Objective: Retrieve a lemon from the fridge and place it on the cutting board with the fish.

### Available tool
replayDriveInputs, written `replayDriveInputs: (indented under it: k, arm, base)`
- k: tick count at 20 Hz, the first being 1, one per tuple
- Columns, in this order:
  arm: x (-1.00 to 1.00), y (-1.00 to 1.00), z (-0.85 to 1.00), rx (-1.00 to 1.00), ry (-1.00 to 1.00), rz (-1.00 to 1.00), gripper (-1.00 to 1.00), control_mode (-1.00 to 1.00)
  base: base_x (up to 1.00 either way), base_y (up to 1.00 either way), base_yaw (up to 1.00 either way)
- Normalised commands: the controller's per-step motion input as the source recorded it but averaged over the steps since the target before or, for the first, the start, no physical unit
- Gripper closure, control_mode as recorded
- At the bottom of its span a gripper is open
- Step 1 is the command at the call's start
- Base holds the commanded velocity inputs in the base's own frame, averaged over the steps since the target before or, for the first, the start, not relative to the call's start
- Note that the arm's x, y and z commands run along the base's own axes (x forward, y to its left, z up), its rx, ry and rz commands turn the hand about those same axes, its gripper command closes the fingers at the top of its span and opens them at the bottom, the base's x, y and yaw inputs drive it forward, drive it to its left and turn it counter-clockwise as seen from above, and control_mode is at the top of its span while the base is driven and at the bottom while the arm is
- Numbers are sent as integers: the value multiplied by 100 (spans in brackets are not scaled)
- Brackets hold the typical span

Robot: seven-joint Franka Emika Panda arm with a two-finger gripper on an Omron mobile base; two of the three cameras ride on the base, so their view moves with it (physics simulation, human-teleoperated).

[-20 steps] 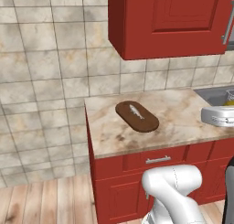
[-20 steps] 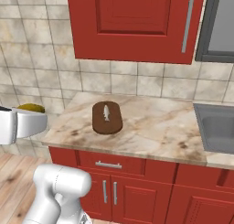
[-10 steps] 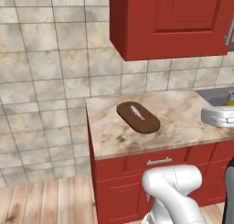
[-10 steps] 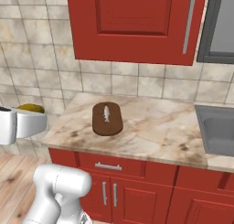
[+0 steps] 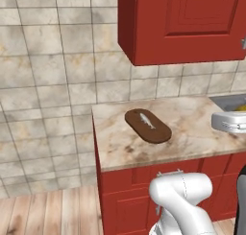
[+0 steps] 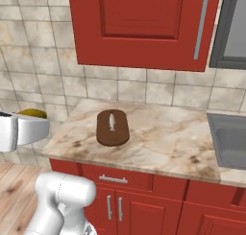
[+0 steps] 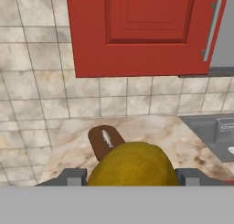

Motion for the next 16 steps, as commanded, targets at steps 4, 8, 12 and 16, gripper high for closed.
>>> replayDriveInputs:
  k: [4,8,12,16]
  arm:
    - [0,0,0,0,0,0,100,100]
    - [5,0,-5,0,0,0,100,-100]
    - [11,0,-12,0,1,0,100,-100]
    - [15,-1,-23,0,13,0,100,-100]
  base:
    - [33,0,3]
    - [9,0,0]
    - [0,0,0]
    - [0,0,0]
